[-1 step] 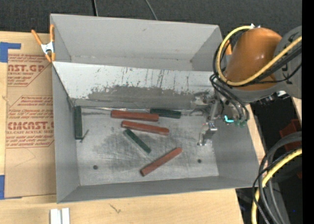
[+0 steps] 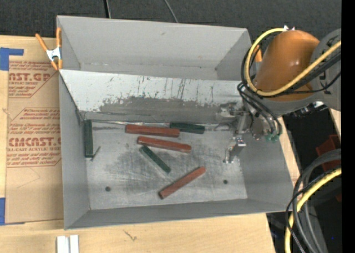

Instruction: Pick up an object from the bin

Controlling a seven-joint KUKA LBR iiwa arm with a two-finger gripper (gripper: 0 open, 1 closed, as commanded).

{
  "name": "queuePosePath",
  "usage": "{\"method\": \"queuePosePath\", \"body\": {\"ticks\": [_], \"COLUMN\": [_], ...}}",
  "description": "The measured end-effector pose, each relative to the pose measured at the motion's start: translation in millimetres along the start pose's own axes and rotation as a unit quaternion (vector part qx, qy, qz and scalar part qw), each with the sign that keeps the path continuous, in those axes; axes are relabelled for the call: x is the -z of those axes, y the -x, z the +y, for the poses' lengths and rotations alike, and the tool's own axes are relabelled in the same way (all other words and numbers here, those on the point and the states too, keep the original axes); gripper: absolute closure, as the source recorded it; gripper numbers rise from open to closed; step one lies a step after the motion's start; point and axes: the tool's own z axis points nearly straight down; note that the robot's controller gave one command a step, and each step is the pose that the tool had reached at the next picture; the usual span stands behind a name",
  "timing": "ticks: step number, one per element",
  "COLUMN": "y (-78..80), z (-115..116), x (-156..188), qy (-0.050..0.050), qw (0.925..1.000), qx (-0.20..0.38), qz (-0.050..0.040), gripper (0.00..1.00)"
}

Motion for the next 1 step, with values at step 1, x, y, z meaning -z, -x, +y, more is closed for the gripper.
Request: {"method": "queuePosePath", "body": {"ticks": [1], "y": [-4.9], "z": [1.1], "x": [-45.6], "qy": [0.0], "qw": [0.9982], "qx": [0.06], "qz": [-0.0014], "gripper": [0.0]}}
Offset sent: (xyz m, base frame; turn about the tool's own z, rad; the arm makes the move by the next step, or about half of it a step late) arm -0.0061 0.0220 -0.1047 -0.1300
